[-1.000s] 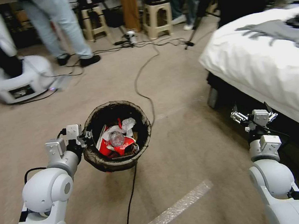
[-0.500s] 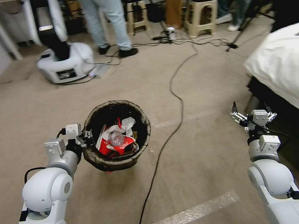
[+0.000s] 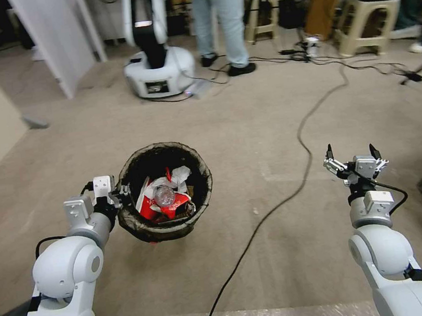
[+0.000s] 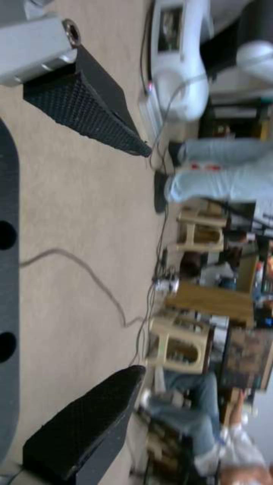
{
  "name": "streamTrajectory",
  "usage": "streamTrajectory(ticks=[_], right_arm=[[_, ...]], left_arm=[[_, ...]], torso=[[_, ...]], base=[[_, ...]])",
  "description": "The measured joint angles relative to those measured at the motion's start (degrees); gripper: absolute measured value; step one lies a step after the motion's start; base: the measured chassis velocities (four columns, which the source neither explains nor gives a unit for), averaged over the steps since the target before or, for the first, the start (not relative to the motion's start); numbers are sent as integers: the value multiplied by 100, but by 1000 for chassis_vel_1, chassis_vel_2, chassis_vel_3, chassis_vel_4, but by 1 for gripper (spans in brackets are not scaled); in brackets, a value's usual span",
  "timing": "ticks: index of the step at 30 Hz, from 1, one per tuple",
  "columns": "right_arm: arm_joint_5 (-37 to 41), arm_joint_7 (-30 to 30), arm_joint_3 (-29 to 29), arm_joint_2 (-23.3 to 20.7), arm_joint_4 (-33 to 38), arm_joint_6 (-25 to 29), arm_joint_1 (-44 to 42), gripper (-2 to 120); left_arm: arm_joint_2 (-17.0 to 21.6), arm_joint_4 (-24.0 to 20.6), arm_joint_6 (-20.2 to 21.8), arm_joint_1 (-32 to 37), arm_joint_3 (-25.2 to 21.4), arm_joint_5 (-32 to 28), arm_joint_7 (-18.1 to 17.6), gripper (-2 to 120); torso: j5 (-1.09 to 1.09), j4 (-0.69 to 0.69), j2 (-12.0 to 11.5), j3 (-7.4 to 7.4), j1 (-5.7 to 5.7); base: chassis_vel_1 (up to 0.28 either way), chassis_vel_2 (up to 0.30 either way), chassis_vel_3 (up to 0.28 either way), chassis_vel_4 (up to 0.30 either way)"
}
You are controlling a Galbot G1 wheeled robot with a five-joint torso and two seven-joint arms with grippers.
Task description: Pick up the trash bin, then pick up the garbage from the floor and place it into the trash bin.
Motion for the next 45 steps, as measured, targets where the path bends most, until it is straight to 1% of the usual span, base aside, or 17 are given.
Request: streamTrajectory(ticks=[6, 11, 14, 16, 17, 18, 22, 24, 26, 29, 34, 45], right_arm=[[4, 5, -29, -6, -24, 0, 13, 100], [-4, 14, -68, 7, -40, 8, -4, 100], [-11, 14, -78, 8, -40, 11, -9, 100], [-21, 17, -83, 13, -40, 13, -21, 100], [-21, 17, -83, 13, -40, 13, -21, 100], [-29, 18, -86, 18, -40, 16, -33, 100], [-54, 22, -94, 35, -43, 28, -52, 100], [-58, 25, -97, 38, -43, 31, -62, 100], [-59, 26, -98, 36, -42, 33, -68, 100], [-62, 28, -99, 32, -41, 37, -73, 100], [-78, 31, -119, 48, -42, 51, -80, 100], [-127, 32, -142, 84, -71, 102, -110, 100]], left_arm=[[-1, 13, 0, -15, 3, 5, 30, 0], [24, 12, 0, -17, 55, -225, 45, 0], [37, -35, 0, -24, 83, -395, -59, 0], [70, -55, 0, -17, 118, -513, -156, 0], [70, -55, 0, -17, 118, -513, -156, 0], [98, -55, 0, -8, 143, -590, -231, 0], [159, 10, 0, 24, 221, -754, -368, 0], [209, 27, 0, 57, 282, -989, -492, 0], [239, 32, 0, 66, 306, -1055, -503, 0], [299, 62, 0, 70, 334, -1074, -518, 0], [404, 235, 0, 77, 424, -1084, -548, 0], [409, 523, 0, 78, 539, -900, -627, 0]], torso=[[0, 0, 0, 0, 0], [0, 2, 0, 0, 0], [0, 2, 0, 0, 0], [0, -2, 0, 0, 0], [0, -2, 0, 0, 0], [0, -3, 0, 0, 0], [0, -1, 0, 0, 0], [0, 0, 0, 0, 0], [0, 0, 0, 0, 0], [0, -1, 0, 0, 0], [0, 0, 0, 0, 0], [0, 0, 0, 0, -1]], base=[[113, 122, 121, 120], [91, 78, 85, 106], [42, 23, 35, 55], [0, 0, 0, 0], [0, 0, 0, 0], [0, 0, 0, 0], [0, 0, 0, 0], [0, 0, 0, 0], [0, 0, 0, 0], [0, 0, 0, 0], [0, 0, 0, 0], [0, 0, 0, 0]])
